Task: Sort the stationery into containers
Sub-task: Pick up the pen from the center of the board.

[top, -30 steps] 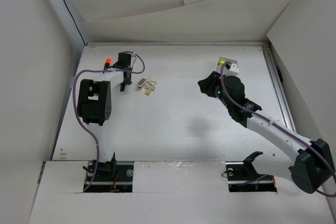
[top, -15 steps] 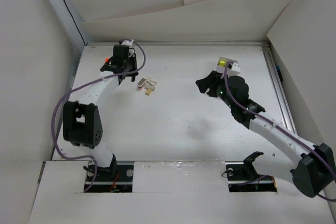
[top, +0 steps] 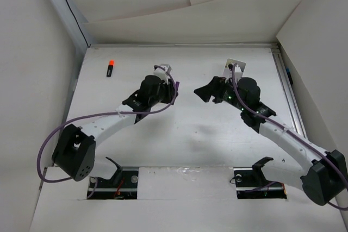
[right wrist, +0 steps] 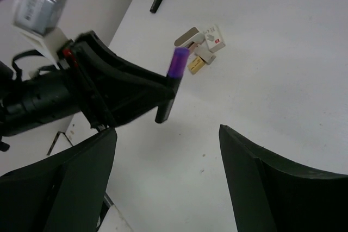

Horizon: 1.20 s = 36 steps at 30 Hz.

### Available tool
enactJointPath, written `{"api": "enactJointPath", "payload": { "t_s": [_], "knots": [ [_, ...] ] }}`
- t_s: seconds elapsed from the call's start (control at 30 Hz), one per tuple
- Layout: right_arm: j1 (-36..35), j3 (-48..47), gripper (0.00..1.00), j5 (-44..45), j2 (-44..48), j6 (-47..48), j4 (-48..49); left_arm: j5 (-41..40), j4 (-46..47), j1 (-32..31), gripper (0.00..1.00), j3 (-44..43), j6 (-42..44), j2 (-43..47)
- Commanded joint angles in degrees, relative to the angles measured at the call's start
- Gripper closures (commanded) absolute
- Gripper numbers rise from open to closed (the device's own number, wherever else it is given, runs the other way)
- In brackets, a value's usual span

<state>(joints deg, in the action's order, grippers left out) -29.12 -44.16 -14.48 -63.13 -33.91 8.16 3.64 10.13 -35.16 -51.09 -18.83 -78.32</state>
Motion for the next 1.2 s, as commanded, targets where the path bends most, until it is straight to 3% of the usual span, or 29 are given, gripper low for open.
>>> {"api": "enactJointPath", "payload": {
  "t_s": [0.0,0.2,0.37,0.63,1.03,1.17],
  "knots": [
    [1.0,-2.77,0.18,-3.19,2.4,0.42,3.97,-1.62,9.82,-2.63,1.0,2.66,-2.44,1.51],
    [1.0,-4.71,0.18,0.15,-3.74,-2.65,3.35,-0.48,16.49,-6.85,1.0,5.64,-2.97,0.19],
    [-0.14,-8.04,0.18,0.15,-11.9,-3.79,2.73,3.12,20.27,-6.85,1.0,6.88,-2.97,0.19],
    [-2.51,-12.0,0.18,0.15,-17.37,-4.32,3.26,5.85,22.82,-6.85,1.0,9.86,-2.44,2.64],
    [-3.57,-13.14,0.35,0.85,-22.21,-7.49,5.2,6.73,25.11,-6.85,1.0,12.16,-1.91,4.5],
    [-4.1,-12.62,0.48,1.47,-22.21,-8.1,5.2,6.2,26.52,-6.85,1.0,12.77,-1.91,4.5]
  ]
}}
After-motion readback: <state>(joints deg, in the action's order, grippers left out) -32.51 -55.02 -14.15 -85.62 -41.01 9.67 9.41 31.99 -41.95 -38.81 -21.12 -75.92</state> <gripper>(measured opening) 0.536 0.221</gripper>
